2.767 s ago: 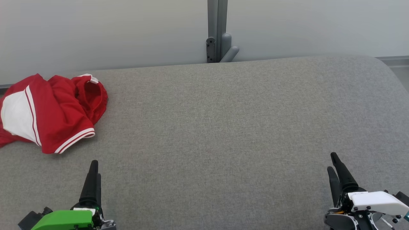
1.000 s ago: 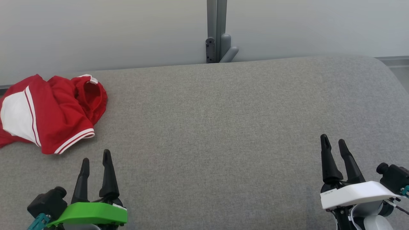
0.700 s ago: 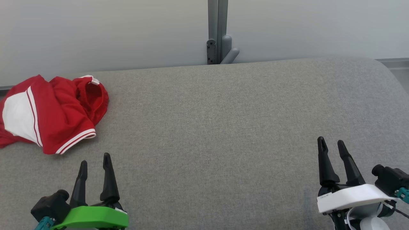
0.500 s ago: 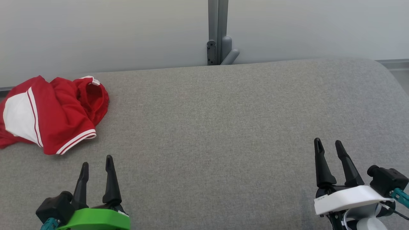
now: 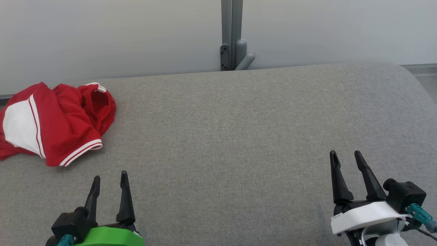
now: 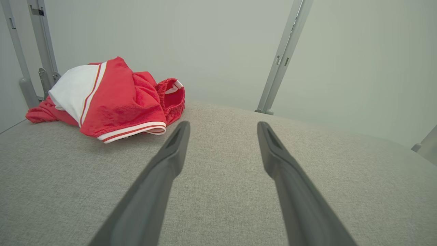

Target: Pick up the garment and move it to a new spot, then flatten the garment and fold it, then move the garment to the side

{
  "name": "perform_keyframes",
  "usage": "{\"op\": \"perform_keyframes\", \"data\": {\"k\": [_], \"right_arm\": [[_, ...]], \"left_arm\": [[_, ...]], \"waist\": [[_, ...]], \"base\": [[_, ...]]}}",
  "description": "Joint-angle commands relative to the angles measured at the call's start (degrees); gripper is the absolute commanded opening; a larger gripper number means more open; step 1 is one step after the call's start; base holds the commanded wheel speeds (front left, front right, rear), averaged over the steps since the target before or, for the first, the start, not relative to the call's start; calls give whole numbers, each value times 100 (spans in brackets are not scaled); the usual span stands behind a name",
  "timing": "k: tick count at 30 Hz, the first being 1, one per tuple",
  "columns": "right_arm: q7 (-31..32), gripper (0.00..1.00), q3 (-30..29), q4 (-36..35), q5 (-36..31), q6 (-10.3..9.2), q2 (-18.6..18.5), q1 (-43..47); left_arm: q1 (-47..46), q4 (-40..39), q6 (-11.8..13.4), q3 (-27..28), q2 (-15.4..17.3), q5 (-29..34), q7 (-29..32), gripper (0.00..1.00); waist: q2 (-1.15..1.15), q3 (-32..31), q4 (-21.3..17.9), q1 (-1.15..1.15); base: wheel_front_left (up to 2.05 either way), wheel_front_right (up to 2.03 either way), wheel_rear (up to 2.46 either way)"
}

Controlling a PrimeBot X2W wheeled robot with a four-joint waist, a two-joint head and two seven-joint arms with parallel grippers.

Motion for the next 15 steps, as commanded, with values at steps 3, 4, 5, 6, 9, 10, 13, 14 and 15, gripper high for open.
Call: {"op": "perform_keyframes", "data": {"k": [3,4,5,6,9,10,13,14,15], "right_arm": [[-76,100,19,16,-224,3,-36,36],[-81,100,23,21,-268,3,-36,35],[-87,100,26,25,-314,3,-36,37],[-105,100,30,28,-358,3,-37,39],[-140,100,39,38,-480,3,-37,46],[-143,100,43,40,-520,3,-37,48],[-181,100,54,53,-649,3,-38,51],[-193,100,58,56,-694,3,-38,51],[-198,100,63,60,-732,3,-37,51]], "left_arm": [[38,25,-21,13,44,218,-65,100],[41,43,-25,14,44,262,-81,100],[44,58,-25,16,44,304,-87,100],[44,72,-22,16,44,343,-103,100],[42,107,-18,10,45,457,-132,100],[45,119,-23,8,45,476,-146,100],[50,153,-30,17,45,583,-175,100],[54,163,-32,21,46,615,-185,100],[56,171,-34,27,46,656,-201,100]], "waist": [[10,1,1,0],[10,0,2,0],[10,-1,3,0],[10,-1,4,0],[11,-2,9,0],[11,-2,10,0],[11,-2,11,0],[11,-1,11,0],[11,-1,10,0]], "base": [[0,0,0],[0,0,0],[0,0,0],[0,0,0],[0,0,0],[0,0,0],[0,0,0],[0,0,0],[0,0,0]]}}
